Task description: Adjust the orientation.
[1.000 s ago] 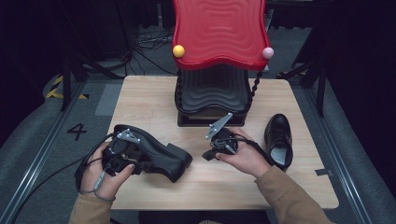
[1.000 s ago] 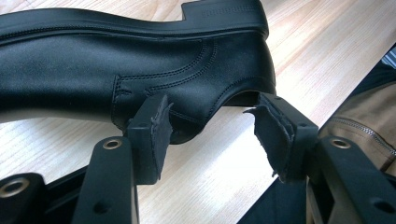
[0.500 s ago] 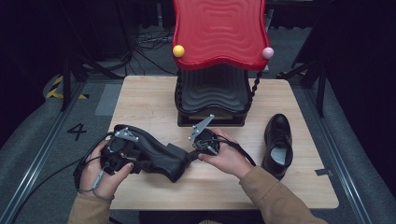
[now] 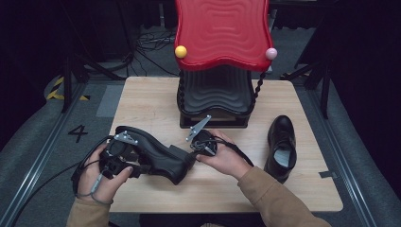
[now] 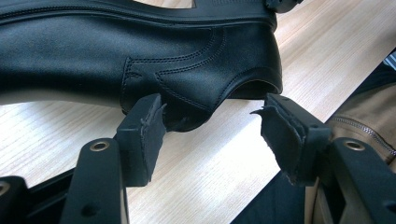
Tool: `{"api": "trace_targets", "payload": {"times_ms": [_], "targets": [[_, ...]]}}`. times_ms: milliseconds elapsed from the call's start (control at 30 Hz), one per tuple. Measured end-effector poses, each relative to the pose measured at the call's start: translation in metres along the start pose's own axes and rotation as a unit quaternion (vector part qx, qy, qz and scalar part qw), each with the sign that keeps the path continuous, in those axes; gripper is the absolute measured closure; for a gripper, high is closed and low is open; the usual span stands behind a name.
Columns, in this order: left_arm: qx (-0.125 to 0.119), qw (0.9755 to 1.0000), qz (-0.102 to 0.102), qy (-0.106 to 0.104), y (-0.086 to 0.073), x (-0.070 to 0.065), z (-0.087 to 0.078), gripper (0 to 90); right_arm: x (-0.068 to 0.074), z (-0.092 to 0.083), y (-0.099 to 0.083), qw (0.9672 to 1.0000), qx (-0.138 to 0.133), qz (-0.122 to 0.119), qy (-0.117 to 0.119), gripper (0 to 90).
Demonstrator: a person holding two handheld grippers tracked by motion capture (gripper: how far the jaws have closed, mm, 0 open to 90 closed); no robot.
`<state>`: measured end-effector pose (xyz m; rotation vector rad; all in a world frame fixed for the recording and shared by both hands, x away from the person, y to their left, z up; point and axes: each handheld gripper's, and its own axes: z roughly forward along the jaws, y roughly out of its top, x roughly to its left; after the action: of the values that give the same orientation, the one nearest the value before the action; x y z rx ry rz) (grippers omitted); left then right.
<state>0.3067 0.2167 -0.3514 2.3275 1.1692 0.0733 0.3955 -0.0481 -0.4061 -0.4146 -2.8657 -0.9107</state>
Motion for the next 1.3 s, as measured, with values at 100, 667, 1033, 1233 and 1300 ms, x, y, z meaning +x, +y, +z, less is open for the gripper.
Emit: {"api": "trace_targets", "payload": {"times_ms": [100,667,1033,1233,1300], "targets": [[0.001,1.0000,0.003,0.000,0.000,-0.001,-0.001,40.1,-0.003,-0.001,-0.001,1.0000,-0.002,0.003,-0.004,90.0],[0.001,1.0000,0.005,0.001,0.000,0.000,0.000,40.0,-0.029,-0.011,-0.007,0.9935,-0.002,0.043,-0.106,90.0],[0.005,0.9999,0.009,-0.005,0.006,-0.002,0.004,39.9,-0.036,-0.045,-0.027,0.9867,-0.005,0.072,-0.146,83.4],[0.006,0.9999,0.012,-0.008,0.008,-0.002,0.004,39.9,-0.026,-0.053,-0.020,0.9936,-0.001,0.040,-0.106,73.6],[0.010,0.9998,0.013,-0.009,0.008,-0.002,0.006,39.9,-0.018,-0.055,-0.014,0.9945,-0.002,0.022,-0.103,70.0]]}}
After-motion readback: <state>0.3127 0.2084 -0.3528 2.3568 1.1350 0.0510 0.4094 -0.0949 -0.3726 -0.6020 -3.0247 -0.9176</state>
